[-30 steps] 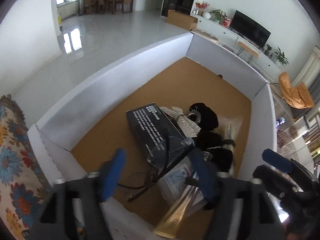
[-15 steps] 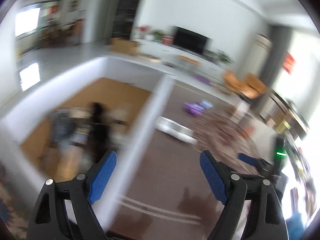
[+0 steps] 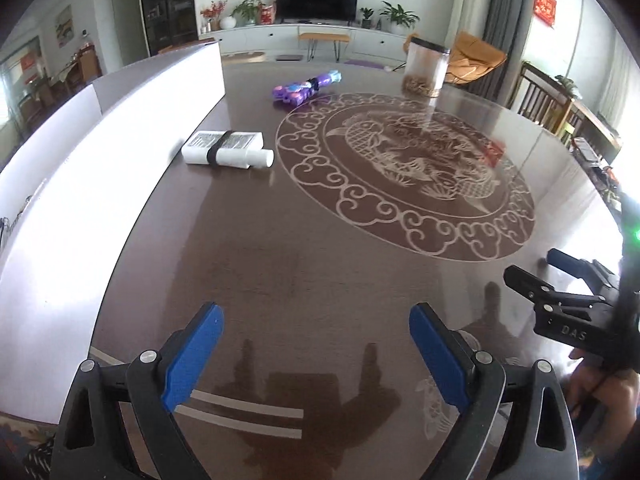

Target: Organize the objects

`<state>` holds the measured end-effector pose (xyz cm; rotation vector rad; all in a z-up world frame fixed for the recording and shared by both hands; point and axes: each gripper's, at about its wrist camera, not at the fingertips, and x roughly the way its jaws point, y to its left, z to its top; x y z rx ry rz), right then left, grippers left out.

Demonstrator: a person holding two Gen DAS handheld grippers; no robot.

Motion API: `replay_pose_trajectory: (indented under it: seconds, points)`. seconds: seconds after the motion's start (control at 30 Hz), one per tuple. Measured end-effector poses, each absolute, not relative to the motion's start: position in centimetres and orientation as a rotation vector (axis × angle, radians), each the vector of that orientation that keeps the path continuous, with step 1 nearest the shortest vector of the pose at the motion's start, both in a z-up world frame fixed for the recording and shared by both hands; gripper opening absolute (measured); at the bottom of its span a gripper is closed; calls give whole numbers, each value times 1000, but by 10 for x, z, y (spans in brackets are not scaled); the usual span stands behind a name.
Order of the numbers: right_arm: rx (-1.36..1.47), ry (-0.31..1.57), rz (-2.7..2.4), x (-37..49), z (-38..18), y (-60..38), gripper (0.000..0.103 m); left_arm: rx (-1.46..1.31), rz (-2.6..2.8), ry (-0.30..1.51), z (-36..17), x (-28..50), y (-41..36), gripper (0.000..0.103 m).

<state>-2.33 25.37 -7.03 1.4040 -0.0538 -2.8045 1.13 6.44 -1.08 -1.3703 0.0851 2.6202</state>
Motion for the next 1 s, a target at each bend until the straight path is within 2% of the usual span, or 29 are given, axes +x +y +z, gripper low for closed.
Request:
replay_pose_trajectory:
  seconds: [0.23, 0.63, 1.0]
  points:
    - [1428, 28, -2784, -28, -77, 241, 101, -1390, 2658, 132, -26, 21, 53, 95]
    - [1433, 29, -2783, -27, -78, 243, 103, -1456, 2670, -47, -41, 10, 29, 95]
    - [1432, 29, -2783, -27, -78, 243, 103, -1466, 2678, -45, -41, 9, 29, 95]
